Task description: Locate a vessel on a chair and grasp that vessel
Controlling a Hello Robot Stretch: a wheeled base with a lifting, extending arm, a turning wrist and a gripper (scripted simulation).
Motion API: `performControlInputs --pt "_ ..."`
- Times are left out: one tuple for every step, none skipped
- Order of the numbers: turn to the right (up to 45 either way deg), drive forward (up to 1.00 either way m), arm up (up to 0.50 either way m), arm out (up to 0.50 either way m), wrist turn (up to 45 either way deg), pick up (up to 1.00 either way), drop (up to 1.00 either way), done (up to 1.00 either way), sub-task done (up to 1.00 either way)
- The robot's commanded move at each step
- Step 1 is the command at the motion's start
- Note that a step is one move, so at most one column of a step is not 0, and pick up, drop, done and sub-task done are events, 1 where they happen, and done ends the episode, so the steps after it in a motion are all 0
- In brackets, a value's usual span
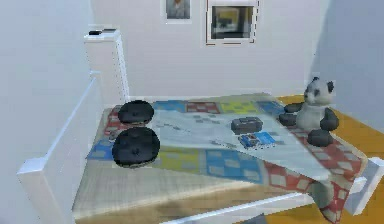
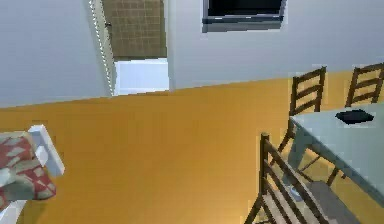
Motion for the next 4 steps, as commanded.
performControlInputs --pt "33.0 0.0 0.0 0.0 0.0 0.0 0.0 0.0 0.0" --pt "3.0 0.0 0.0 0.0 0.0 0.0 0.0 0.0 0.0" --pt "45.0 0.0 0.0 0.0 0.0 0.0 0.0 0.0 0.0" --pt "45.0 0.0 0.0 0.0 0.0 0.0 0.0 0.0 0.0"
